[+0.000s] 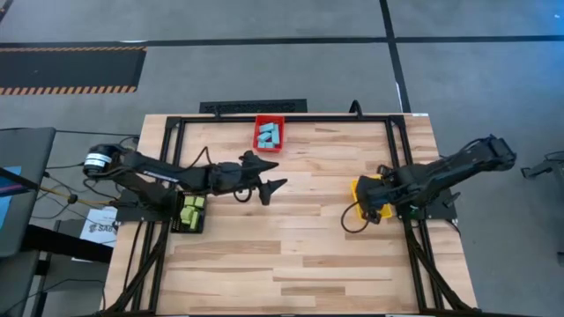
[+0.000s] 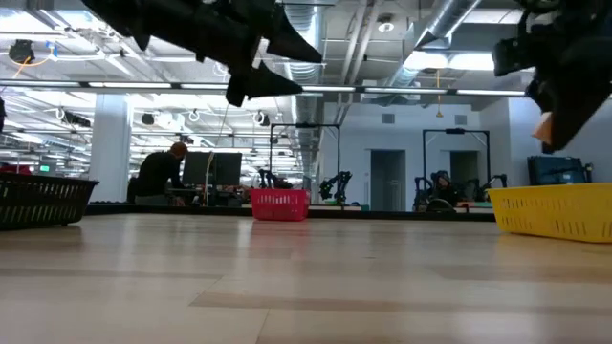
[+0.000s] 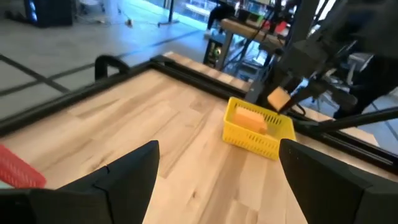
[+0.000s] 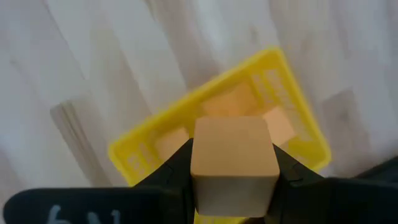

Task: Sort & place blocks by color
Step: Put the yellow block into the yellow bin, then return to Home Position

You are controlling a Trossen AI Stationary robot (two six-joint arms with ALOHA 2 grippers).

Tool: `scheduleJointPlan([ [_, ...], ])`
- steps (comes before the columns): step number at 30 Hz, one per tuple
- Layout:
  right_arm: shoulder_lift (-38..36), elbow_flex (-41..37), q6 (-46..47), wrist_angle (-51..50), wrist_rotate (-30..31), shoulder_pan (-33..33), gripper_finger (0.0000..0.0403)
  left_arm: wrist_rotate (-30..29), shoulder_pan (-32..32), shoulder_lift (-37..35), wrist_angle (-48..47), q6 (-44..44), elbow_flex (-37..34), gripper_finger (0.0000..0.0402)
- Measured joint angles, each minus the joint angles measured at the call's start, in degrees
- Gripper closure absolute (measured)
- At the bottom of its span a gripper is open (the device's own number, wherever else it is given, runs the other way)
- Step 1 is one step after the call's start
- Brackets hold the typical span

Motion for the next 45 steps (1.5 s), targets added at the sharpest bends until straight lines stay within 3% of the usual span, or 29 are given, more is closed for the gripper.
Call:
scheduleJointPlan([
  [9,5.5,0.0,-4.07,-0.33,-11.05,1.94,0.0278,-1.04,-2.69,-0.95,-2.18,1.16,0.02,0.0084],
  [25,9.91,0.0,-3.23,-3.74,-9.55,1.47,0.016,-0.63,-4.54,-2.39,-3.76,1.09,0.05,0.0083],
  [32,6.97,-0.04,-5.22,-3.56,-4.32,0.49,0.0149,-1.97,-6.33,-6.05,-4.59,4.62,0.07,0.0083],
  [38,-5.38,-1.29,-8.03,10.55,8.91,5.04,0.0157,-7.84,-9.57,-8.73,-4.92,8.39,0.06,0.0084],
  [41,-13.7,-5.78,-14.14,26.17,11.37,7.26,0.017,-11.78,-11.82,-8.57,-5.05,10.52,0.0,0.0084],
  [45,-23.0,-14.0,-26.16,48.66,10.18,7.07,0.0197,-13.69,-13.9,-8.4,-4.13,13.7,-0.71,0.0084],
])
